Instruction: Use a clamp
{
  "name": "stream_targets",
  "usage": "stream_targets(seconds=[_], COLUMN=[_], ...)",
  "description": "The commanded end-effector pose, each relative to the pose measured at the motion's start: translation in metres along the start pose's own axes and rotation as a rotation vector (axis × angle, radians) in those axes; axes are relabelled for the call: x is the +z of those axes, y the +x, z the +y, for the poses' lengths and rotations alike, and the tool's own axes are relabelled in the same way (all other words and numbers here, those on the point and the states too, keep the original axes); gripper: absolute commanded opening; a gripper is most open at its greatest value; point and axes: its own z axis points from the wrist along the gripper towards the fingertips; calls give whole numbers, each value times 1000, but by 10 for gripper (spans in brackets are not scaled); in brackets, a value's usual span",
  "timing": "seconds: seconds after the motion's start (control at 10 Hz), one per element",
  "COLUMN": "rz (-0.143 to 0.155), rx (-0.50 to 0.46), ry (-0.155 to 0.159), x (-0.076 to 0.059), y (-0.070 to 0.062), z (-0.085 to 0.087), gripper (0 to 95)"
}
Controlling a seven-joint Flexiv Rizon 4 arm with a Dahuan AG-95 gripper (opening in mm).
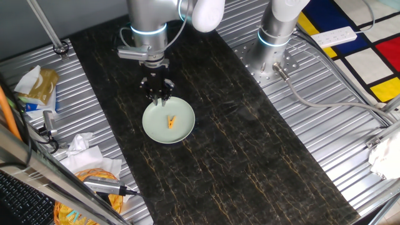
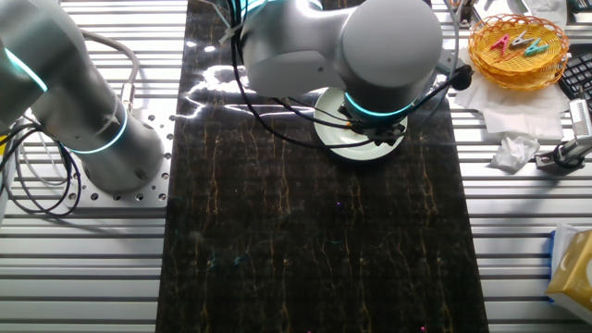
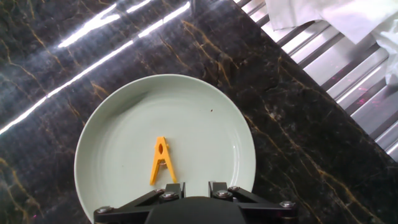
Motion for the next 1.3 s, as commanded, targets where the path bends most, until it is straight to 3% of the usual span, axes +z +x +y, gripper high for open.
stream_targets(seconds=[0.1,0.2,0.4,0.5,0.6,0.7,0.8,1.0,1.1,1.3], rz=[221,236,120,71,-9,-95,-146,-212,-277,-344], rx=[-37,-42,-26,-54,-85,-128,-150,-153,-156,-181], ry=[-14,-2,-49,-54,-67,-84,-109,-119,-130,-146], x=[1,1,1,1,1,1,-1,-5,-3,-1], y=[0,0,0,0,0,0,1,10,18,24], z=[-1,-1,-1,-1,-1,-1,-3,-5,-4,-3], gripper=[190,190,190,190,380,380,380,380,380,380])
